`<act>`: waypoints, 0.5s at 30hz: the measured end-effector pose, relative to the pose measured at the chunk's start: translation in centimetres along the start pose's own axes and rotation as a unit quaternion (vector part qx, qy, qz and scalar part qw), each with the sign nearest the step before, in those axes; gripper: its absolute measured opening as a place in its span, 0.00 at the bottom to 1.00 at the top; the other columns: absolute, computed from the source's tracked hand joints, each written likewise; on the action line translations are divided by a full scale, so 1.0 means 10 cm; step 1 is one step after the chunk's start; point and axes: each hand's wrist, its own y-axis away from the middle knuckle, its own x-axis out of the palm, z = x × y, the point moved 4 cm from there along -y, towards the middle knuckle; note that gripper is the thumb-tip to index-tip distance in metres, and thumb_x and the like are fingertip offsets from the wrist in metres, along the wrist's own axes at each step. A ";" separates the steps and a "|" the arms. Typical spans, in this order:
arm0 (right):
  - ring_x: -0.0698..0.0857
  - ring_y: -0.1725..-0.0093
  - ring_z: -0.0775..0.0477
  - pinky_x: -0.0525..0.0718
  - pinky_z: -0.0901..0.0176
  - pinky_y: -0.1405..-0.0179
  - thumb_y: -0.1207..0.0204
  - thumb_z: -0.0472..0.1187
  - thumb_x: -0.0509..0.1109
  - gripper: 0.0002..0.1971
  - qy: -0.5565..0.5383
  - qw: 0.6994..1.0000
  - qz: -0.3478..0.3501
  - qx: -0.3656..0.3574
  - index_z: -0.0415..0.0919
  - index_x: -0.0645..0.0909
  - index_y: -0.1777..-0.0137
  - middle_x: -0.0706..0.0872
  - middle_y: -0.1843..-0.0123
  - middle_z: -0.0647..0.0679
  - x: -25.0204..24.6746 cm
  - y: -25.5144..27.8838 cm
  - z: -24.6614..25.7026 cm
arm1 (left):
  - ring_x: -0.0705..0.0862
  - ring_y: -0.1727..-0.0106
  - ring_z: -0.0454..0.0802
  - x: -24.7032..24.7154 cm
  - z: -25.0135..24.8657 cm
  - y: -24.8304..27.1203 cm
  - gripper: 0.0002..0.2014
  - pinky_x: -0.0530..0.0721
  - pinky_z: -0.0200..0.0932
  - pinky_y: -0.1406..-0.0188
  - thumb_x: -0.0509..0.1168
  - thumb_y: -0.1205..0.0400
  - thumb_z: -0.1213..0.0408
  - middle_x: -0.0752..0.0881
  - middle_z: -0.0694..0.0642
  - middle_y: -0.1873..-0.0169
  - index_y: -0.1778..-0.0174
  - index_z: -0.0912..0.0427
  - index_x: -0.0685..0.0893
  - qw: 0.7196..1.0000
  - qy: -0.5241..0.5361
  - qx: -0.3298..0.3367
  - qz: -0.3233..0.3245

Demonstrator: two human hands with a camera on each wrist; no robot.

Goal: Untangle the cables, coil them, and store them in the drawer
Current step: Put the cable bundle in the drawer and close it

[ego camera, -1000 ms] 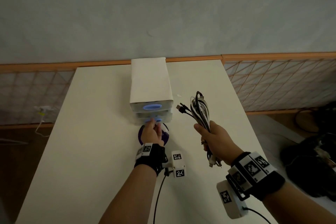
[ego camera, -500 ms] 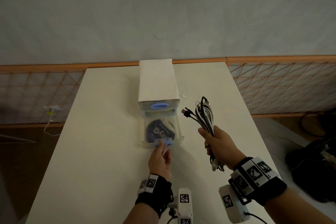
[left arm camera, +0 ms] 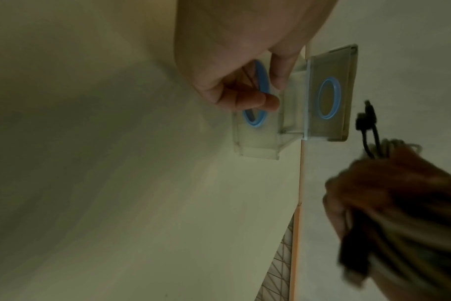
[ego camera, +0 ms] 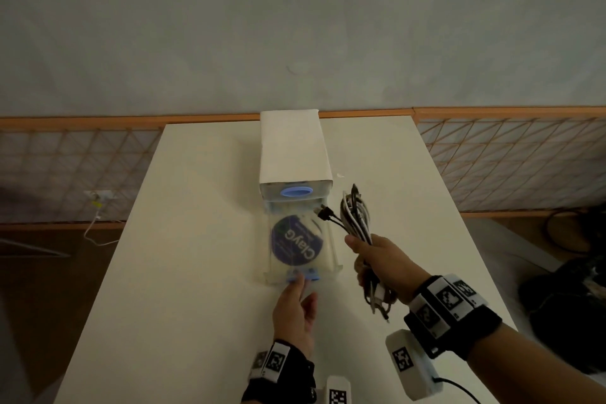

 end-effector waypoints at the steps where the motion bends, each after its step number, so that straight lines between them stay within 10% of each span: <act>1: 0.79 0.76 0.45 0.79 0.55 0.71 0.19 0.52 0.65 0.17 -0.032 0.999 0.028 0.029 0.38 0.71 0.60 0.76 0.74 0.46 0.07 -0.05 0.01 | 0.80 0.63 0.46 0.02 -0.01 0.01 0.15 0.81 0.33 0.78 0.71 0.22 0.60 0.87 0.58 0.44 0.40 0.60 0.84 1.000 -0.003 -0.002 -0.001; 7: 0.78 0.78 0.44 0.81 0.59 0.75 0.20 0.48 0.66 0.19 -0.153 0.947 0.188 0.213 0.38 0.74 0.69 0.77 0.76 0.42 0.59 -0.44 0.01 | 0.82 0.61 0.48 0.02 -0.02 0.00 0.14 0.79 0.37 0.68 0.72 0.23 0.60 0.88 0.56 0.48 0.44 0.60 0.85 0.999 -0.034 -0.022 -0.001; 10: 0.78 0.78 0.47 0.85 0.54 0.69 0.20 0.44 0.65 0.20 -0.065 0.961 0.152 0.222 0.38 0.74 0.73 0.77 0.77 0.44 0.68 -0.71 0.04 | 0.78 0.62 0.48 0.01 -0.04 -0.01 0.09 0.76 0.37 0.68 0.72 0.23 0.59 0.87 0.53 0.51 0.50 0.57 0.86 0.998 -0.062 -0.031 0.005; 13: 0.77 0.65 0.55 0.79 0.50 0.41 0.18 0.44 0.63 0.13 0.093 0.973 0.122 0.174 0.47 0.75 0.66 0.78 0.64 0.51 0.73 -0.99 0.06 | 0.76 0.61 0.49 0.00 -0.04 -0.03 0.07 0.74 0.39 0.69 0.69 0.21 0.59 0.87 0.52 0.49 0.51 0.56 0.88 0.996 -0.087 -0.033 0.010; 15: 0.78 0.58 0.49 0.76 0.52 0.43 0.18 0.43 0.64 0.11 0.103 0.978 0.087 0.162 0.41 0.79 0.61 0.80 0.59 0.47 0.71 -1.12 0.15 | 0.75 0.62 0.50 -0.01 -0.04 -0.02 0.07 0.72 0.39 0.68 0.67 0.20 0.59 0.87 0.51 0.50 0.52 0.56 0.89 0.993 -0.110 -0.034 0.010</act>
